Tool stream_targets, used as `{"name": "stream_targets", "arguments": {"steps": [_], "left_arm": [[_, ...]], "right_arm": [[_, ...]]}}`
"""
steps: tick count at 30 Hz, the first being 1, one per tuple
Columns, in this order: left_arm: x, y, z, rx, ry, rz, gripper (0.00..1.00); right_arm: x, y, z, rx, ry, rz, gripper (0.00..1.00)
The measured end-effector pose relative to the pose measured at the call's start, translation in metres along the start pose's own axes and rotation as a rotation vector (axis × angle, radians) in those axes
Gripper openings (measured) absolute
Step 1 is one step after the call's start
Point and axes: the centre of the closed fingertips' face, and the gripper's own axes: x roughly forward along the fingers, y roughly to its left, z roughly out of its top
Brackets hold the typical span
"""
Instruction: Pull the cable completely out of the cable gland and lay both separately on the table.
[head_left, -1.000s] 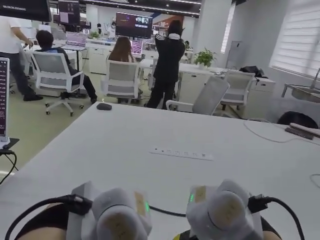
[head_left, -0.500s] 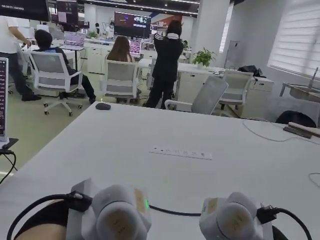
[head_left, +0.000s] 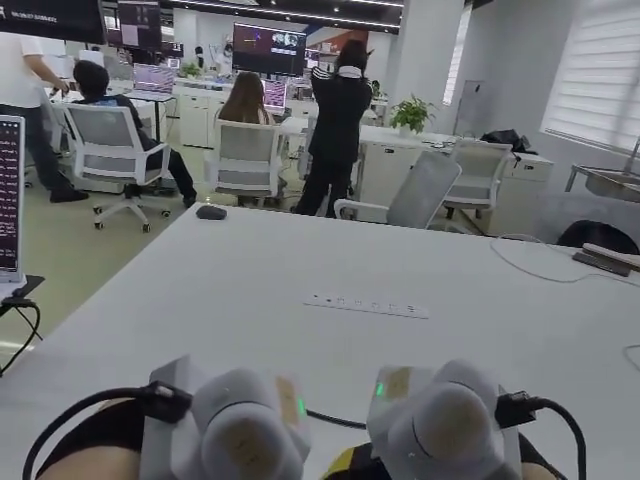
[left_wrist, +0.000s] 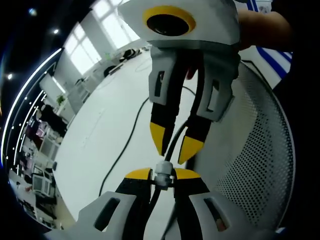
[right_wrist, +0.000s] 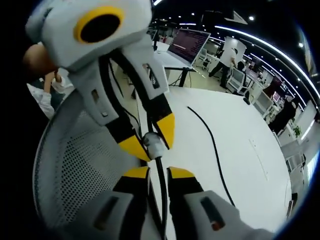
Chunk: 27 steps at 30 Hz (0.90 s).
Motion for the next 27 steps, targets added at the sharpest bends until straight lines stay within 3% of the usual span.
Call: {"name": "stream_targets", "arguments": {"steps": [4, 19, 27], "left_arm": [[0.001, -0.003, 0.0, 0.008, 0.002, -0.009, 0.17], [0.0, -0.001, 0.0, 0.014, 0.005, -0.01, 0.17], [-0.002, 0.003, -0.006, 0.006, 0.009, -0.001, 0.17]], "right_arm": [[-0.001, -0.002, -0.002, -0.021, 0.006, -0.006, 0.04], [-0.008, -0.008, -0.033, 0.022, 0.056, -0.02, 0.03], [-0.013, -0.012, -0.058, 0.068, 0.1, -0.039, 0.04]]}}
